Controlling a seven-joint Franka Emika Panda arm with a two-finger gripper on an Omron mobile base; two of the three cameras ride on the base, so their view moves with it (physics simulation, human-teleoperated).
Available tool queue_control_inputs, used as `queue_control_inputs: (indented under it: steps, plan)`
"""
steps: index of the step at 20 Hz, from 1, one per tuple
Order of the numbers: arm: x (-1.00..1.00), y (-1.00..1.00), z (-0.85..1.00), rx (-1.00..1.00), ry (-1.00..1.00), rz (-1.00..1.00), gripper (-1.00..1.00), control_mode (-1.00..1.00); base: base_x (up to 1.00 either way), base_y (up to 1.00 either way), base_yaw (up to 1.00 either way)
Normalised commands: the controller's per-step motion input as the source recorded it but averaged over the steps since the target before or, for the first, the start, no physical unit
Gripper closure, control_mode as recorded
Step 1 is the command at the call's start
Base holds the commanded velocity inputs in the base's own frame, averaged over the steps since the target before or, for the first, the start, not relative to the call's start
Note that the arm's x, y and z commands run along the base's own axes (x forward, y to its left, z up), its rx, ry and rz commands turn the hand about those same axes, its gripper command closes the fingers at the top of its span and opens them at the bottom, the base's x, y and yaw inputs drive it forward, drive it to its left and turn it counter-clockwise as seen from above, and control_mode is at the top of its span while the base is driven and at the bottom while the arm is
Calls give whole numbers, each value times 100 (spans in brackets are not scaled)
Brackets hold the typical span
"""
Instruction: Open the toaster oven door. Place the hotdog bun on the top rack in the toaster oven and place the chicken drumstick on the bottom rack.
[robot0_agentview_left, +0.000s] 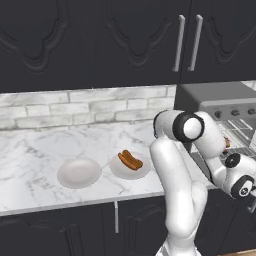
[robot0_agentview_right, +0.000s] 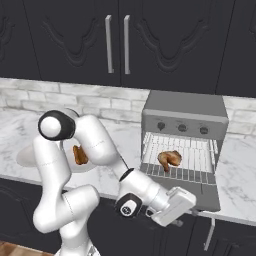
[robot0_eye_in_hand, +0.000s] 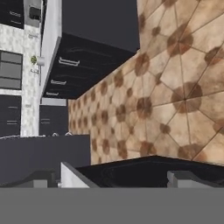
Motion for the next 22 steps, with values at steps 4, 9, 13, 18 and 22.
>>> queue_control_inputs:
  steps: [4,9,13,18,22]
  plan:
    - [-8,-39,67,37,0,0,-100,-100,0,0,0]
    - [-13,-49,88,44,0,3,-100,-100,0,0,0]
    - [-13,-37,92,44,0,7,-100,-100,0,0,0]
    - [-2,-3,66,42,0,11,-100,-100,0,0,0]
    - [0,5,31,42,-5,18,-100,-100,0,0,0]
